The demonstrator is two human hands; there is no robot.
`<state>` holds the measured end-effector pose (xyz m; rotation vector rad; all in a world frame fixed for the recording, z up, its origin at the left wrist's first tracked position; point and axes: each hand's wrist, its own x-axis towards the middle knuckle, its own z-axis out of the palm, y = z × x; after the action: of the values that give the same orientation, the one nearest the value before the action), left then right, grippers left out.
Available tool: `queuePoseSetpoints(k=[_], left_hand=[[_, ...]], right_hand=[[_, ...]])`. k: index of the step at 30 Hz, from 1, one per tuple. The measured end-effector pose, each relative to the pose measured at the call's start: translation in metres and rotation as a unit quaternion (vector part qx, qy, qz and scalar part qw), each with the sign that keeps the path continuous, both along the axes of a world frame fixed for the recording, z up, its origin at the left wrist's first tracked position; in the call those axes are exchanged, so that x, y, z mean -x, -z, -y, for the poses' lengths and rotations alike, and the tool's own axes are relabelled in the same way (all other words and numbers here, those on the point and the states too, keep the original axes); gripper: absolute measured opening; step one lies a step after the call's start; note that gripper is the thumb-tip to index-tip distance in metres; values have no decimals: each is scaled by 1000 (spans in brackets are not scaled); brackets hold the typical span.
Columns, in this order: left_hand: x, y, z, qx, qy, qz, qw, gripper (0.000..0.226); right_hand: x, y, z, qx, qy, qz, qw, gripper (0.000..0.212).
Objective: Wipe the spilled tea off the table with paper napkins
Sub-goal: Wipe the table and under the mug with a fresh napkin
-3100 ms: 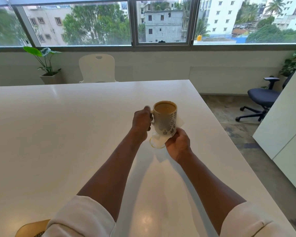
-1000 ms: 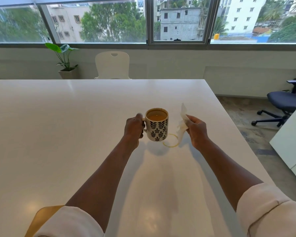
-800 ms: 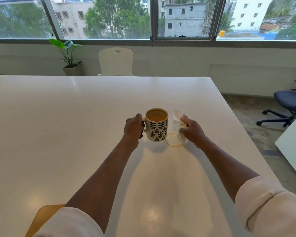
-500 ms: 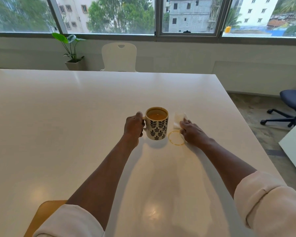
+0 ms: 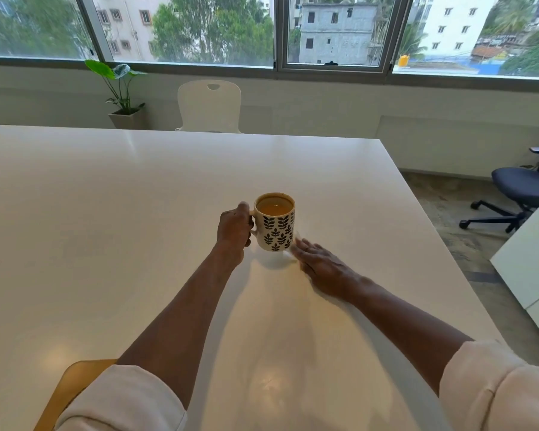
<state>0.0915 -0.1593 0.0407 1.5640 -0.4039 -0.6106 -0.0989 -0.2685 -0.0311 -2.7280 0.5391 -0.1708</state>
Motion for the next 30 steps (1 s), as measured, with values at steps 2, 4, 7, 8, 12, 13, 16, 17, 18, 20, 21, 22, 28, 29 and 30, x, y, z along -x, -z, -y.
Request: queuePoseSetpoints(k=[2,4,7,8,12,13,16,17,18,20,21,22,28,29,30], left_hand=[[0,-4,0,2,1,2,1000,39],[2,-8,0,3,2,3,1000,38],[4,-12,-2,7,5,3,1000,36],[5,-12,-2,8,6,4,1000,36],[11,-15,0,11,14,9,1000,37],[12,-16,0,10,14,10,1000,37],[14,-17,1,8,15,11,1000,37],[15,-17,1,7,15,12,1000,37],[15,-17,1,7,16,13,1000,37],[15,-17,1,10,17,13,1000,37],[15,-17,1,12,17,13,1000,37],[15,-17,2,11,17,13,1000,37],[18,-11,5,0,22,10,1000,37],[19,-10,6,0,24,9,1000,37],[20,-9,7,-1,24,7,1000,38]], right_hand=[[2,4,-17,-4,-36,14,999,52],[5,7,-37,-3,-64,35,997,51],[13,5,-63,-15,-97,62,993,49],[16,3,-71,-21,-106,68,992,48],[36,-9,-93,-49,-143,76,986,42],[40,-13,-96,-55,-151,71,984,39],[50,-24,-96,-49,-150,58,986,37],[53,-29,-94,-52,-136,57,988,36],[57,-34,-91,-65,-116,62,989,36],[65,-41,-79,-111,-56,98,987,36],[69,-45,-70,-135,-16,125,983,37],[72,-48,-58,-151,29,150,977,39],[64,-61,18,-162,211,162,950,29],[60,-60,26,-160,222,148,950,28],[56,-57,33,-146,232,132,953,28]])
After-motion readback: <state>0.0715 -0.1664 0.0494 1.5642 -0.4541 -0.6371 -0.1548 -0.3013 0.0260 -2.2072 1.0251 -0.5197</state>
